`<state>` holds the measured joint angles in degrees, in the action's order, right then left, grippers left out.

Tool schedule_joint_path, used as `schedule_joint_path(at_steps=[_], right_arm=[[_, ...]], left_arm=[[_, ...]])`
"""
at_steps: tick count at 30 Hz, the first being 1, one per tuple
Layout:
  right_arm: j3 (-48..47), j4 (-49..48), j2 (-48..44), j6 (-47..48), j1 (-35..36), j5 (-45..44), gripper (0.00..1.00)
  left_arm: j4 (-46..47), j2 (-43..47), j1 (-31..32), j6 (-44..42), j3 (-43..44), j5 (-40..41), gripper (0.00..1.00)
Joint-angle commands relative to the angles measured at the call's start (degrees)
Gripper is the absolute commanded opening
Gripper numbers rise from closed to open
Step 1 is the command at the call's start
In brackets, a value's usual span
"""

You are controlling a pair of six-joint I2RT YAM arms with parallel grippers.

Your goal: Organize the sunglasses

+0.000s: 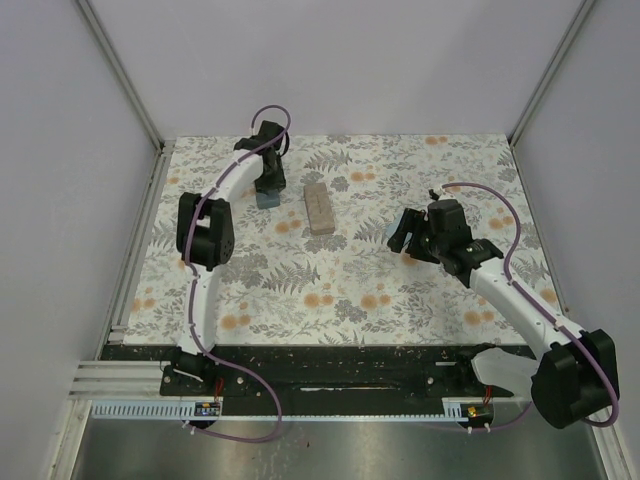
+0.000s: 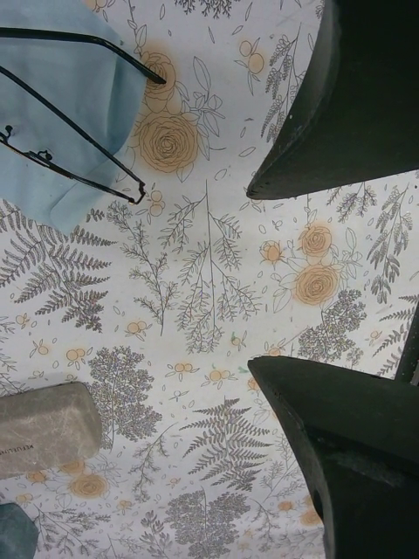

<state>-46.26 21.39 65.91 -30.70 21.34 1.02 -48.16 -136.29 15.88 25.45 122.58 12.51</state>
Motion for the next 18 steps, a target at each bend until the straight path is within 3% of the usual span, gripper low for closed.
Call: schedule_joint_path(at_steps=[1,2,4,6,10,18], right_arm=[[0.5,-0.1,-1.8,-0.2,-0.2,-0.2,0.80],[0.4,-0.3,-1.8,-0.5,-0.2,-0.2,0.80],[0.3,-0.3,-1.5,-0.8,-0.2,0.2,0.80],[0.3,-0.6,-0.9,-1.0,-0.3,0.7,0.81],[-0.1,-0.8,-0.3,-1.4,-0.2,1.5,0.81],[0.0,-0.7,-0.9,-0.9,-0.2,0.8,0.81]], left_arm=[[2.2,10.5,-0.2,-0.5,-5.8,-5.5,0.41],[2.4,11.7,-0.3,-0.5,-6.7,-4.4,0.48],[1.9,12.4,-0.3,-0.8,-6.9,-1.2,0.78],[1.0,11.1,-0.4,-1.2,-5.3,1.3,0.93],[-1.7,6.6,-0.5,-1.6,-0.9,3.0,0.99],[-3.1,-0.9,-0.8,-2.5,4.8,5.8,0.99]])
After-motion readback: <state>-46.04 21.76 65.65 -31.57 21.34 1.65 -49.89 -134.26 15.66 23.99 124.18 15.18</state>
